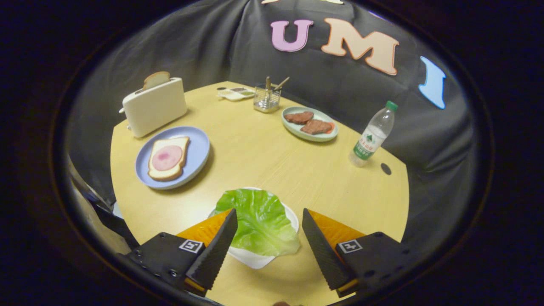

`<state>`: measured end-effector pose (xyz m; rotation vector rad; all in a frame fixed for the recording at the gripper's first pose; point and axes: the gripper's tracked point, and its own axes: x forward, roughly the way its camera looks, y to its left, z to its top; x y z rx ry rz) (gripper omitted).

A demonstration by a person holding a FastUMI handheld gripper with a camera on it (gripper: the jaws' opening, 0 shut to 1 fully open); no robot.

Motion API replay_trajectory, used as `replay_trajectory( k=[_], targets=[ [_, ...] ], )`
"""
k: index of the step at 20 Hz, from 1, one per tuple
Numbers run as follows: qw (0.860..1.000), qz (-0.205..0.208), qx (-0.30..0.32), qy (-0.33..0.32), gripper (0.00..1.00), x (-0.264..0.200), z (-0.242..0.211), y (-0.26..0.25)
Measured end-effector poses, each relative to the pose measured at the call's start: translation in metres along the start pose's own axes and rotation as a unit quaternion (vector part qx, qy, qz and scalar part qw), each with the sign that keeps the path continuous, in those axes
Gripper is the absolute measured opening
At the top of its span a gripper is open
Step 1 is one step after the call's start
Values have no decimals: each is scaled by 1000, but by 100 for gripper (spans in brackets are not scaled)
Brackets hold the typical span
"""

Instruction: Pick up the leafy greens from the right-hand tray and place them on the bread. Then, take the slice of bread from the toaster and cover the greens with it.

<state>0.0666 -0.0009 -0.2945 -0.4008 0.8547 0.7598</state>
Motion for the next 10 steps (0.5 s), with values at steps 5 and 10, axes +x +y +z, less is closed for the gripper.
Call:
replay_trajectory(
  k=[5,10],
  targets=[
    [999,33,-9,35,99,27,-22,12],
    [997,45,-9,60,99,44,-38,17]
  ],
)
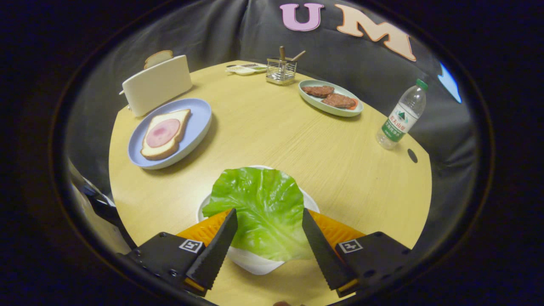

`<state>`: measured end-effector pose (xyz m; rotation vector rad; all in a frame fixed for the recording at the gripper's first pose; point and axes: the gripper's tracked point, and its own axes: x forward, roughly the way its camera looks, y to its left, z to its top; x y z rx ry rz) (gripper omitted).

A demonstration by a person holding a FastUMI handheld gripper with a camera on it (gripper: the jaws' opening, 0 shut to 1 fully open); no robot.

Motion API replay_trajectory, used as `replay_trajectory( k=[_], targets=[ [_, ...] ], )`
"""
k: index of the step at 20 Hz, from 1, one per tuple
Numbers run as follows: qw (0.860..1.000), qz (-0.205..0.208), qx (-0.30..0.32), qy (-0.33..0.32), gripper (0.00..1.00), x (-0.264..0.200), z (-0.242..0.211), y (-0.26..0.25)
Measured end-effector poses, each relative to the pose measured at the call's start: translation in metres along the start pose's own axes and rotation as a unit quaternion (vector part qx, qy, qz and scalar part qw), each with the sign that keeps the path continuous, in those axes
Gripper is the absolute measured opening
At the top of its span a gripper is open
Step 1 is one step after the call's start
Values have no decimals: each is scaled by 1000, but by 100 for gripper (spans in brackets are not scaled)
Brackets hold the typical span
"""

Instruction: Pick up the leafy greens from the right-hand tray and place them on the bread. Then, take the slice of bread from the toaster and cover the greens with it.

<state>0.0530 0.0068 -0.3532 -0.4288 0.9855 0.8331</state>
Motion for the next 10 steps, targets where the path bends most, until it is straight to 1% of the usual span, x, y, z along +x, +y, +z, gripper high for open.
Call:
replay_trajectory(
  k=[5,8,10],
  targets=[
    [999,27,25,26,98,9,-8,8],
    [998,28,37,33,97,8,-12,7],
    [998,26,38,36,82,6,-12,11]
  ],
)
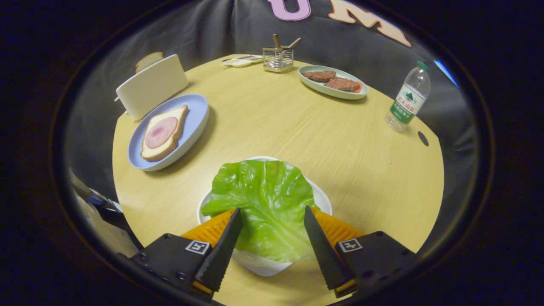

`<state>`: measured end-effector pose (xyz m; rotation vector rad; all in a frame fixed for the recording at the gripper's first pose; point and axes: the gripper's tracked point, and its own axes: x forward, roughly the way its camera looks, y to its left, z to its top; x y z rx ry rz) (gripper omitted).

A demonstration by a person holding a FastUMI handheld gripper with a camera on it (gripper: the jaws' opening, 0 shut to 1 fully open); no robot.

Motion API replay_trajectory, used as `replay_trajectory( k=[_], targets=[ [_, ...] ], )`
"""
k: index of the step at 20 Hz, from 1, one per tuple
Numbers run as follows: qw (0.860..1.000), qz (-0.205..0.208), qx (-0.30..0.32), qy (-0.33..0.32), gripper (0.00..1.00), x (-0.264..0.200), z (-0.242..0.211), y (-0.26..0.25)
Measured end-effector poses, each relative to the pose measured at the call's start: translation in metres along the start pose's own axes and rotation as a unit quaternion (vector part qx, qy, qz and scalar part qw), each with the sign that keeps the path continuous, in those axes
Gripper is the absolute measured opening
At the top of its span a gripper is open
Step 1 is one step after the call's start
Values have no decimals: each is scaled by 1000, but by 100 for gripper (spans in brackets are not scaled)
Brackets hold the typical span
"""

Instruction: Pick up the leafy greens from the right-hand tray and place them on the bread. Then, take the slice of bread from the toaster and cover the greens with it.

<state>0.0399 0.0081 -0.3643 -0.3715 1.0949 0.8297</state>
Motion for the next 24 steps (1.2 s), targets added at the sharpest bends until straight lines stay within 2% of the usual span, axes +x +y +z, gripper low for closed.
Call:
replay_trajectory(
  k=[6,8,12,18,24],
  targets=[
    [1000,0,2,-10,36,-2,3,11],
    [1000,-17,2,-22,8,0,4,10],
    [999,-33,16,-27,5,-8,5,13],
    [993,-48,73,-73,4,-54,27,23],
    [989,-41,95,-105,4,-82,54,53]
  ],
)
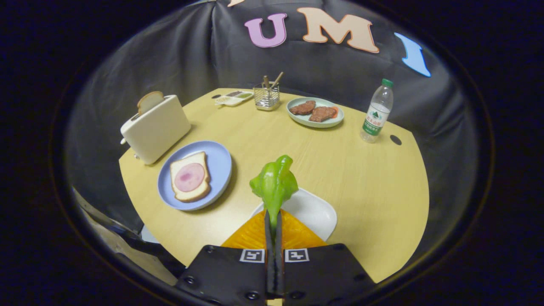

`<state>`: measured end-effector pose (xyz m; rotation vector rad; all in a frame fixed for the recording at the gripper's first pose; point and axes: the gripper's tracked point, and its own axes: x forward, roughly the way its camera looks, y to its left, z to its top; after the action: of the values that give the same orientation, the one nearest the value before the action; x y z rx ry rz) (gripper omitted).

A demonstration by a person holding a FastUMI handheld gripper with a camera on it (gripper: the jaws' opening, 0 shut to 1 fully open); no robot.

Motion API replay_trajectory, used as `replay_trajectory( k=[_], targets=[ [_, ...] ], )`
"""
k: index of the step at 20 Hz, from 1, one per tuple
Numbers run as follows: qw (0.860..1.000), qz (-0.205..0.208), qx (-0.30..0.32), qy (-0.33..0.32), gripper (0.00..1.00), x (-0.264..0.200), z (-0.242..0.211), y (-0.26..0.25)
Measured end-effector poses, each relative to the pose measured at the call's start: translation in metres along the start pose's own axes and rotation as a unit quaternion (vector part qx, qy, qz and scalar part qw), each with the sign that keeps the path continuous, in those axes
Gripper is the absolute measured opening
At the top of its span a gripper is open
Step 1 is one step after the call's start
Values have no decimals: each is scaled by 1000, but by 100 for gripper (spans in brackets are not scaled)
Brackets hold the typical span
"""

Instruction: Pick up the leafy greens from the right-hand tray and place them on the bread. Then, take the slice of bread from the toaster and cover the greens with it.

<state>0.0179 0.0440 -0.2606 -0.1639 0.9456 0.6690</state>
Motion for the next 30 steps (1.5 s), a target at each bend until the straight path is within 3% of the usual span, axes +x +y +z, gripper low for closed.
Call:
replay_trajectory(
  k=[20,30],
  targets=[
    [994,109,-4,8,4,44,49,178],
    [992,119,-15,46,5,82,34,218]
  ],
)
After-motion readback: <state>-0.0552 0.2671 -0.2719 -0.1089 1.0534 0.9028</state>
